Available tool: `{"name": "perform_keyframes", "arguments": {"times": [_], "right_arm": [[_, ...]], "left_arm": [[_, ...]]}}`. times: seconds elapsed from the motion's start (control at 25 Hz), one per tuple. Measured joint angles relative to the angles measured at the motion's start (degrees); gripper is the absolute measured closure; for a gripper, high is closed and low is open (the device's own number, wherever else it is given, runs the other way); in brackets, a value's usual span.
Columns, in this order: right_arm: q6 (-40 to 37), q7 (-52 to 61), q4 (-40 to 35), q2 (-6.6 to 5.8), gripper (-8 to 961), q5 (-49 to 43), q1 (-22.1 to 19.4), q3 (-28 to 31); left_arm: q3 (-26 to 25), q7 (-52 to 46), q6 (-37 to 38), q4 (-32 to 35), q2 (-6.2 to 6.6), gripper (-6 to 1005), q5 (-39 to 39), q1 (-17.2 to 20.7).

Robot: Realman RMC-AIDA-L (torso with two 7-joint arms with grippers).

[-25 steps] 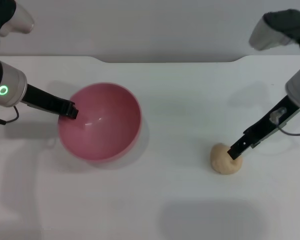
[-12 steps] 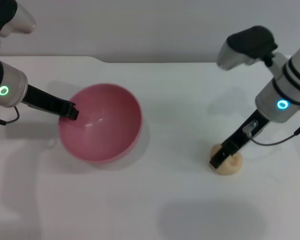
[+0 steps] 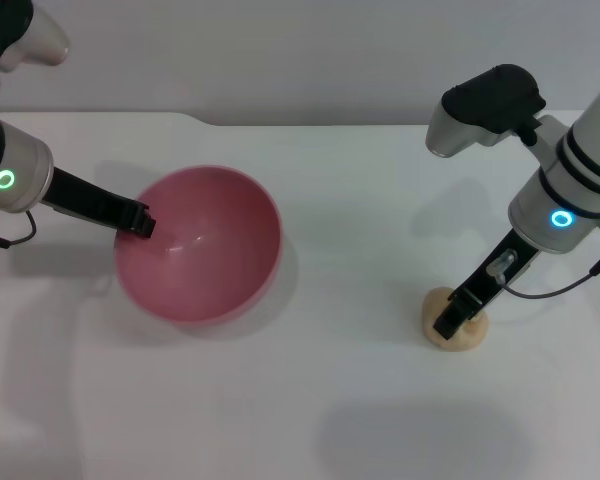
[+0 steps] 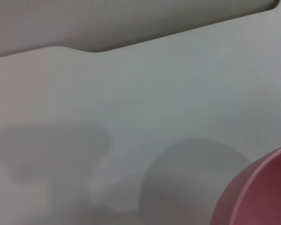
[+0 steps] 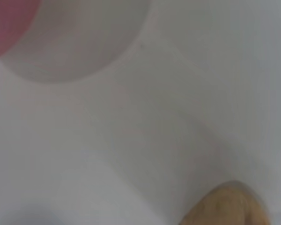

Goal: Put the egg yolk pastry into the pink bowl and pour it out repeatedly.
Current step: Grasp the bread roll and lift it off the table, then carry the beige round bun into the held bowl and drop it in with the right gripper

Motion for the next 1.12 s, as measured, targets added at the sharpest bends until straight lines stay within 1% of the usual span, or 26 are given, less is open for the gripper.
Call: {"name": "perform_keyframes", "arguments": {"times": [0.16,0.28,0.4,0.48,0.52,0.56,0.68,0.8,0.96,1.08,1.12], "right_arm": [[0.4,-0.3,-0.2,-0.05,528,0.0,-0.4,0.0],[0.6,-0.5,-1.6,-0.11,543,0.0,-1.1,0.0],[-0.4,-1.4,-5.2,-0.23,558,0.1,-2.7,0.3],[-1.2,-2.6,-7.7,-0.27,568,0.2,-3.6,2.1],[-1.7,-4.0,-9.6,-0.27,573,0.9,-3.9,4.4],[-1.7,-4.0,-9.6,-0.27,578,0.9,-3.9,4.4],[-3.0,-6.9,-12.9,-0.26,599,5.0,-3.9,6.8],[-4.0,-8.7,-19.5,-0.19,623,10.9,-4.2,6.9],[-4.2,-12.0,-26.6,-0.02,677,20.4,-4.4,5.7],[-4.2,-14.2,-28.1,-0.01,709,26.5,-4.1,3.6],[-4.1,-14.6,-28.2,-0.03,720,27.4,-3.9,2.4]], "left_arm": [[0.4,0.0,0.0,0.0,0.00,1000,0.0,0.0],[0.5,0.0,0.0,0.0,-0.02,1000,0.0,0.0],[0.5,0.1,0.0,0.0,-0.03,1000,-0.1,-0.1],[0.5,0.1,0.0,-0.1,-0.04,1000,-0.1,-0.2],[0.7,0.1,0.0,-0.3,-0.08,1000,-0.1,-0.5],[1.1,0.1,0.0,-0.5,-0.10,1000,-0.1,-0.8],[2.8,-0.2,-0.2,-0.7,-0.14,1001,-0.2,-1.5],[5.1,-0.4,-0.5,-0.8,-0.29,1001,-0.2,-2.4],[8.5,-1.0,-0.6,-2.0,-0.64,1001,-0.3,-4.3],[11.6,-2.7,-1.7,-2.6,-0.88,1001,-0.6,-5.6],[11.6,-2.7,-1.7,-2.6,-0.88,1001,-0.6,-5.6]]}}
